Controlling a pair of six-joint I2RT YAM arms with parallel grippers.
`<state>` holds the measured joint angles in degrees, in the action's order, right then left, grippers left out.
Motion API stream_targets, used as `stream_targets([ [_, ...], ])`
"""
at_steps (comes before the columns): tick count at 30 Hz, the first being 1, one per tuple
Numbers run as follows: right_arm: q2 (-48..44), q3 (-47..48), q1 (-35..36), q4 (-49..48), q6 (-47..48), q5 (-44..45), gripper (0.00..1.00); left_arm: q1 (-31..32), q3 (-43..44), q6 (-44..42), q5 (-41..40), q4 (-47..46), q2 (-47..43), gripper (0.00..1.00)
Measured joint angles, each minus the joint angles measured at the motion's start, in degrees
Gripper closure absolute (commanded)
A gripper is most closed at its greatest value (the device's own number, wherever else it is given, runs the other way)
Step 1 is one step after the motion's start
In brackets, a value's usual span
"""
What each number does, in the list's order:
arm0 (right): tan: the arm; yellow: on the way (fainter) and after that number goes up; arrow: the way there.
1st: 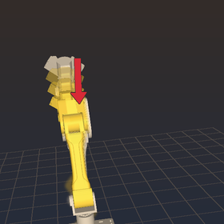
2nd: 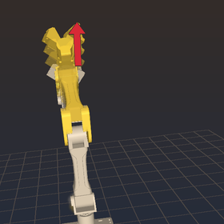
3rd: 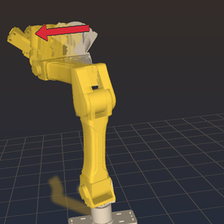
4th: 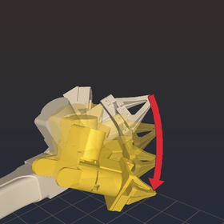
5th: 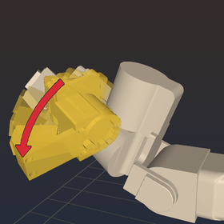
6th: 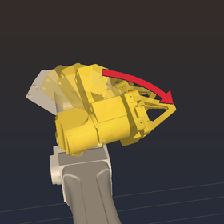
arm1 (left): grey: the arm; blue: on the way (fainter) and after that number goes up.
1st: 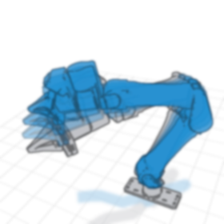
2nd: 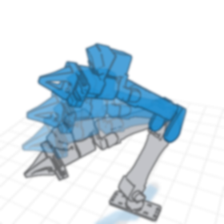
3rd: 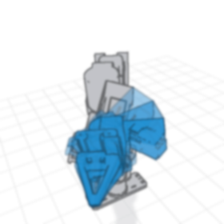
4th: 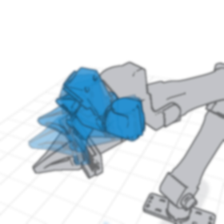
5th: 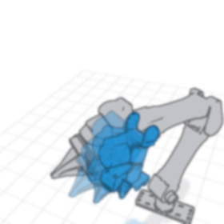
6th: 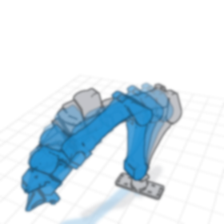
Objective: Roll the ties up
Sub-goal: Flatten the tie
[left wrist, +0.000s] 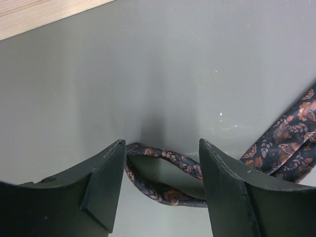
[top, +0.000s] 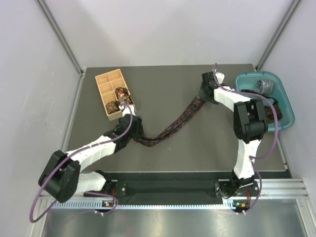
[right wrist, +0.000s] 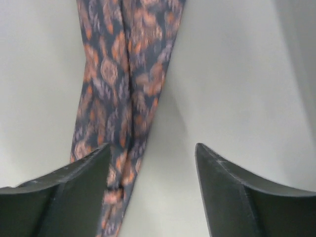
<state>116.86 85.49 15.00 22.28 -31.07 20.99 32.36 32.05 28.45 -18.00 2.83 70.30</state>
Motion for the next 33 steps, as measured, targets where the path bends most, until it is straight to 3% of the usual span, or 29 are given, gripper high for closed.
stream_targets([
  [1,-0.9,-1.2,0.2,-0.1,-0.1,-0.6,0.21,0.0,0.2,0.0,0.0,0.2,0.3,0.34],
  [9,-4.0,-5.7,4.9,-1.1,-1.6,-4.0,0.19,1.3,4.9,0.1,-0.1,1.9,7.4,0.35],
  [12,-3.8,-5.0,6.4,0.4,-2.7,-4.2,0.20,2.5,6.9,0.6,-0.8,3.4,10.9,0.37],
  [13,-3.5,-4.5,6.7,0.9,-3.1,-4.1,0.25,2.8,7.4,0.8,-1.0,4.2,11.7,0.38],
  [19,2.2,4.2,7.2,7.5,-5.6,-0.2,0.38,3.5,9.0,1.9,-1.1,9.7,13.3,0.63],
  [26,6.2,7.3,7.7,10.8,-7.5,3.3,0.39,3.7,9.2,3.2,2.9,15.4,13.2,0.80],
  [28,6.3,7.3,7.8,10.7,-7.8,3.5,0.48,3.9,9.2,3.7,3.8,16.1,13.2,1.00],
  [32,7.2,8.7,7.7,11.0,-8.1,3.6,0.61,5.0,8.9,4.5,4.7,16.7,12.4,1.00],
  [33,7.6,9.2,7.6,11.3,-8.1,3.5,0.68,5.6,8.6,4.7,4.7,16.9,11.7,1.00],
])
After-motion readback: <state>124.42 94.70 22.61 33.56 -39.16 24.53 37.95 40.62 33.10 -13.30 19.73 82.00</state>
